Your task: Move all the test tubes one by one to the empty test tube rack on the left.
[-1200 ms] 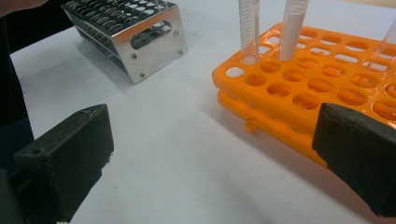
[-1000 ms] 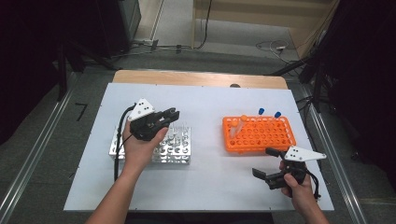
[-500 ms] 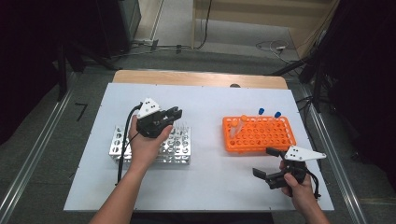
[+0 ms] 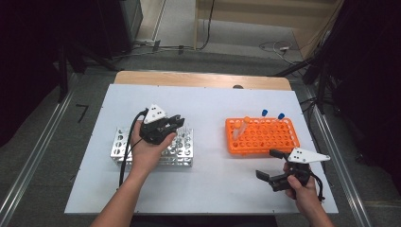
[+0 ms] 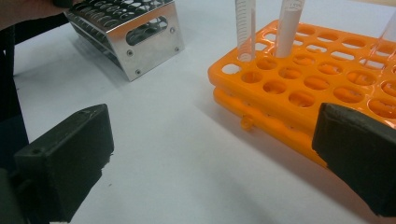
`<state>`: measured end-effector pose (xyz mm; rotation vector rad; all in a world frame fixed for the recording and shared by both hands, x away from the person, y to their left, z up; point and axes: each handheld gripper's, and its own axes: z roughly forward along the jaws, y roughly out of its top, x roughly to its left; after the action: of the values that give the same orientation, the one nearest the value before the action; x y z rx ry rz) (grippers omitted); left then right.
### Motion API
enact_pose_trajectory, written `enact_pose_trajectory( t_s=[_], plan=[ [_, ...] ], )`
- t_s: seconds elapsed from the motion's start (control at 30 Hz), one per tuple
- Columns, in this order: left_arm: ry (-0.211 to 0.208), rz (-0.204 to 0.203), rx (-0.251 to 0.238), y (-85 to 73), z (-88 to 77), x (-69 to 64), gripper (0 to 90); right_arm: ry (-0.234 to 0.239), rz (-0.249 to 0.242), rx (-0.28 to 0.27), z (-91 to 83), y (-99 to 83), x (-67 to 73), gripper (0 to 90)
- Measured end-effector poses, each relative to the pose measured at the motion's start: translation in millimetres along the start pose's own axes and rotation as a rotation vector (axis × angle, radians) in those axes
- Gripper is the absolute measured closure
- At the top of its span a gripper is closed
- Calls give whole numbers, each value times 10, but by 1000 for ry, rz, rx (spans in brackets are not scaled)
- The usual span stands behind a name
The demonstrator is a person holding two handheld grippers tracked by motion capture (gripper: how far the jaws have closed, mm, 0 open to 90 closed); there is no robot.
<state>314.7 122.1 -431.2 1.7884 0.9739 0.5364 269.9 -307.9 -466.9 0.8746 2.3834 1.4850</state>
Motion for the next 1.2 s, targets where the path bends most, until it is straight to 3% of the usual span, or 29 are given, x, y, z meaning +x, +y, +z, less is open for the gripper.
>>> enact_pose_trajectory(
  t_s=[0.2,0.37,0.53,0.8,1.2],
  plan=[
    [22,26,54,-35,36,-48,759,-3,3,3,2,-3,2,0],
    [0,-9,63,-61,28,-40,745,-7,3,4,3,-4,-2,0],
    [-32,-57,16,-63,-49,-31,676,-12,6,0,-3,1,-6,0],
    [-86,-89,-79,-73,-258,-65,436,-20,7,-10,-5,13,-19,0],
    [-178,-58,-139,-163,-514,-269,148,-44,28,-16,-10,64,-72,0]
  ],
)
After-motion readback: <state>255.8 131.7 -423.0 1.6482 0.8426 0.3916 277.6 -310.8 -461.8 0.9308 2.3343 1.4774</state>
